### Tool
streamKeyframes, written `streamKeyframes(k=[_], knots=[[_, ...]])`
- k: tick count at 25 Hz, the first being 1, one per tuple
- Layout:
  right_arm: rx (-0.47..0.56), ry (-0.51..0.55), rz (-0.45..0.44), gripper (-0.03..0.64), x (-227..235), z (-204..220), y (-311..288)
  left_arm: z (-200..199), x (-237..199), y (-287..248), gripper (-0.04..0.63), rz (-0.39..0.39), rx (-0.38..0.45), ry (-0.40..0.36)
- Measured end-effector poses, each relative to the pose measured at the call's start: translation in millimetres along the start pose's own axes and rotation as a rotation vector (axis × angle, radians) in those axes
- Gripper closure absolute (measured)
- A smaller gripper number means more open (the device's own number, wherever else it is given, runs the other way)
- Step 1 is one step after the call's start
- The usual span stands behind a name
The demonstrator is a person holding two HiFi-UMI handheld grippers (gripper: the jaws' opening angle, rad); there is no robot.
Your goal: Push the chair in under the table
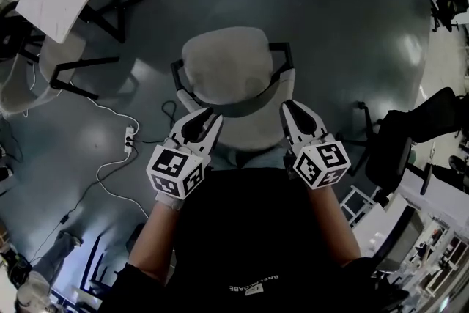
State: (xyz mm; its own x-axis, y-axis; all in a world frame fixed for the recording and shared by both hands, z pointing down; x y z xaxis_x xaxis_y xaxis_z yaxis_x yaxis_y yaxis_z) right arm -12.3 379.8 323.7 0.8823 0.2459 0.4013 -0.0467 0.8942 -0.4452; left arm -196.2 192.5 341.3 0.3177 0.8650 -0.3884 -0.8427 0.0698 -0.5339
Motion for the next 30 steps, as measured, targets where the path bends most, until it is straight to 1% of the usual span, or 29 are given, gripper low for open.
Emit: streamKeyframes(k=[4,8,10,14,15,17,19,22,25,28,30], knots=[[-0.076,-0.037,0.023,0.555,15.6,12.9,-11.2,28.0,-23.9,-11.7,0.492,-0.076,-0.093,0.059],[-0.15,-0.088,0.015,0.535,37.0,26.2,-21.7,52.7,-39.1,-26.1,0.438,-0.143,-0.189,0.112],[-0.183,-0.121,0.025,0.526,48.6,35.7,-26.8,63.5,-48.7,-33.3,0.42,-0.183,-0.231,0.136],[-0.257,-0.169,0.082,0.492,73.9,56.9,-28.9,92.5,-66.8,-44.1,0.4,-0.272,-0.306,0.235],[-0.273,-0.184,0.1,0.484,80.6,62.5,-28.7,99.7,-70.3,-47.2,0.392,-0.29,-0.328,0.252],[-0.304,-0.223,0.133,0.468,92.9,74.0,-27.3,113.6,-75.7,-53.7,0.376,-0.323,-0.372,0.261],[-0.335,-0.261,0.166,0.453,104.1,84.8,-24.8,126.5,-78.9,-60.2,0.363,-0.342,-0.416,0.273],[-0.385,-0.313,0.211,0.437,119.4,101.3,-22.6,142.8,-82.4,-69.6,0.351,-0.35,-0.477,0.329],[-0.445,-0.366,0.243,0.43,132.2,122.5,-24.2,155.8,-87.0,-78.5,0.342,-0.376,-0.528,0.363],[-0.488,-0.445,0.26,0.423,141.1,144.6,-25.4,168.9,-91.8,-87.1,0.33,-0.404,-0.576,0.404],[-0.511,-0.505,0.275,0.422,146.1,157.9,-26.0,180.0,-95.0,-92.0,0.325,-0.407,-0.612,0.44]])
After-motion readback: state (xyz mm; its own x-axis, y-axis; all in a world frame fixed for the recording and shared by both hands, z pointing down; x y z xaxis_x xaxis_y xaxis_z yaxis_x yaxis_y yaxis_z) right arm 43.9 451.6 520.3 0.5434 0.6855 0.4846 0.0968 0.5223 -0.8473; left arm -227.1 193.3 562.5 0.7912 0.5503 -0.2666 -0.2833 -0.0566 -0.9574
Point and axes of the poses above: the fingertips, and each gripper's own axes: y backward along the fingers, x to its right, z out of its underside, the point moved 9 cm from there along y, backward along the fingers, and after that the axes turned 11 degrees about -z, right-handed, at the moved point
